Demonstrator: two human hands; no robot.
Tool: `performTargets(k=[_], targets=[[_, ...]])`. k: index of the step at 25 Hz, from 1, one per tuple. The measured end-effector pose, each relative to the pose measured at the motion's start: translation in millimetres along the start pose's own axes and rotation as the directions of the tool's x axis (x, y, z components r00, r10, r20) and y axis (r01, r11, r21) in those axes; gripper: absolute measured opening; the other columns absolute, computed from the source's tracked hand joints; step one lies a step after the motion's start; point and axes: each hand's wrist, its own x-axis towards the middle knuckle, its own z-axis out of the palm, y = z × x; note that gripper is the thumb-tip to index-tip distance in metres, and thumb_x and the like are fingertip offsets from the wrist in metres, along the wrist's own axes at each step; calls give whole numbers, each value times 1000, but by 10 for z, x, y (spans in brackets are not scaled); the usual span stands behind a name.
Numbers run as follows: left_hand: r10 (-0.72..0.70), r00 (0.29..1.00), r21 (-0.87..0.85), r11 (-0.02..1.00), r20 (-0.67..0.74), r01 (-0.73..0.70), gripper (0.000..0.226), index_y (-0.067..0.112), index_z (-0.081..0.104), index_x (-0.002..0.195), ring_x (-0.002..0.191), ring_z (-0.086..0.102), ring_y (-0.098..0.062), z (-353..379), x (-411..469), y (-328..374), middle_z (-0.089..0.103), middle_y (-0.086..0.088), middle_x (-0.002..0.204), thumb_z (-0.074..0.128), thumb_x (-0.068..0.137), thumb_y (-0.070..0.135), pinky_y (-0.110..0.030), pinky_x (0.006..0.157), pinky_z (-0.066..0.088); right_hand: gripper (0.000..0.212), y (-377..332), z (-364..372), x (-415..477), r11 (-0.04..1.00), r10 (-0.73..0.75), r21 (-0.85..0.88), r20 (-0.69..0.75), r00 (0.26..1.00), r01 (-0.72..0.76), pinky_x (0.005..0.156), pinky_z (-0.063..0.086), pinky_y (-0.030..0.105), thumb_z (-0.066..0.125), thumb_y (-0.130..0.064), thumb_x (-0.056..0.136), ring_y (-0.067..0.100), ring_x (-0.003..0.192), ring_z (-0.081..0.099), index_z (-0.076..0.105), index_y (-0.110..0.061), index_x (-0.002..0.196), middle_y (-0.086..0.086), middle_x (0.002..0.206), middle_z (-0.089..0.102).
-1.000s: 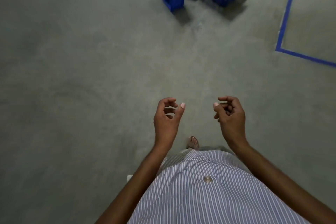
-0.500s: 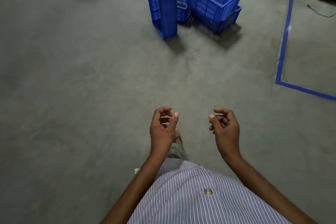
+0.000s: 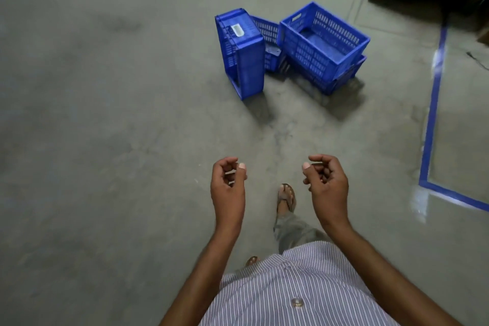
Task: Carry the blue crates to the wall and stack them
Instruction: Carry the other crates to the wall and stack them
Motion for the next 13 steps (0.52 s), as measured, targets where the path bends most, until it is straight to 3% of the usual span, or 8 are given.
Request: performTargets(k=[7,13], targets=[[-43,991,-44,998,-128,38,12,20,62,106,77,65,-12,1039,1954,375,67,-1,99,65,97,11,-26,72,50,12,-431,776,2307,999,-14,-35,125,992,18,64,51,28,71,-18,93,22,72,66,65,-19,104,8,85,70],[-89,980,-46,996,-180,82,12,20,63,106,79,64,-12,1254,3537,599,67,-1,100,64,97,12,-26,72,50,13,-795,1781,3804,991,-12,-126,180,984,35,69,54,31,72,-22,91,23,78,67,67,-21,103,-1,84,69]])
